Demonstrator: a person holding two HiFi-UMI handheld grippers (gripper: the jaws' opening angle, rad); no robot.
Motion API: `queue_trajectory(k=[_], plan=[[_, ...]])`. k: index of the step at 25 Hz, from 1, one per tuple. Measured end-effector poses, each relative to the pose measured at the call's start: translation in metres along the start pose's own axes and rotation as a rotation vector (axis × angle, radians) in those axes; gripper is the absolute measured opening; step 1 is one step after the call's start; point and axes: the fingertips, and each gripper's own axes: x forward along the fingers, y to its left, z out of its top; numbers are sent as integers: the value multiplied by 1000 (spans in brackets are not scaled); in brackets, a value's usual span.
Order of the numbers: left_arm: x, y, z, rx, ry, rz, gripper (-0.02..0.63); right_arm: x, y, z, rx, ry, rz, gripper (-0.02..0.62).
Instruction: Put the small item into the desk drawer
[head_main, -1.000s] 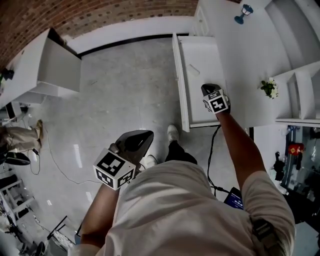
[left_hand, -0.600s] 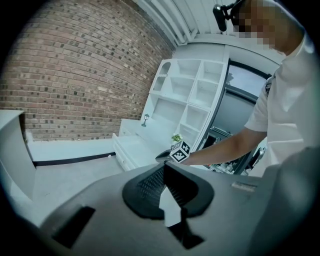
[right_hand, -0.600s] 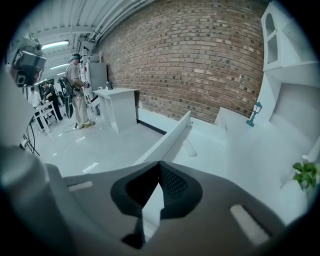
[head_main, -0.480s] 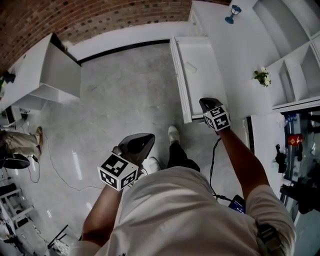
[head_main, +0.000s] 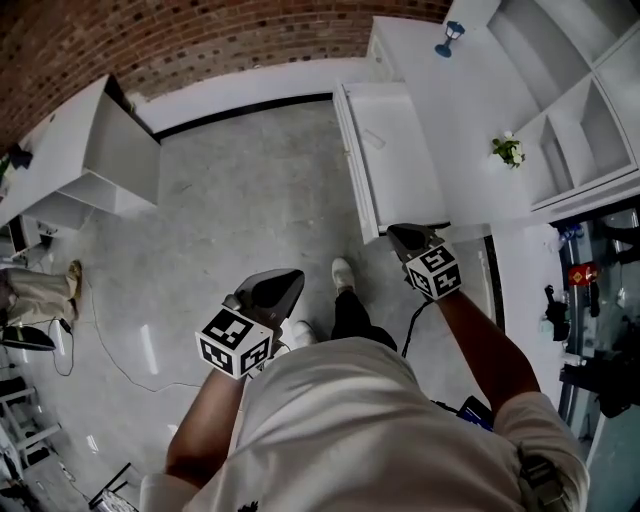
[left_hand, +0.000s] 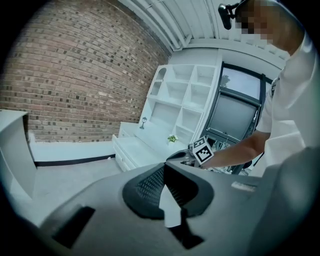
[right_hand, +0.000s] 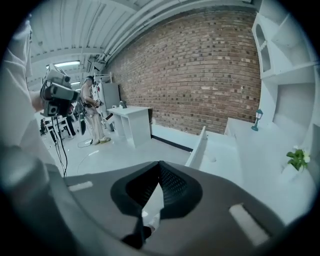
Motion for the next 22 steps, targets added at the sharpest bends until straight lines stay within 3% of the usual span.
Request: queue_trajectory(k=[15, 22], plan=[[-31, -14, -25, 17, 3, 12, 6, -60, 91, 34, -39, -117, 89, 12], [-37, -16, -30, 16, -2, 19, 6, -70, 112, 42, -24, -152, 106, 12]])
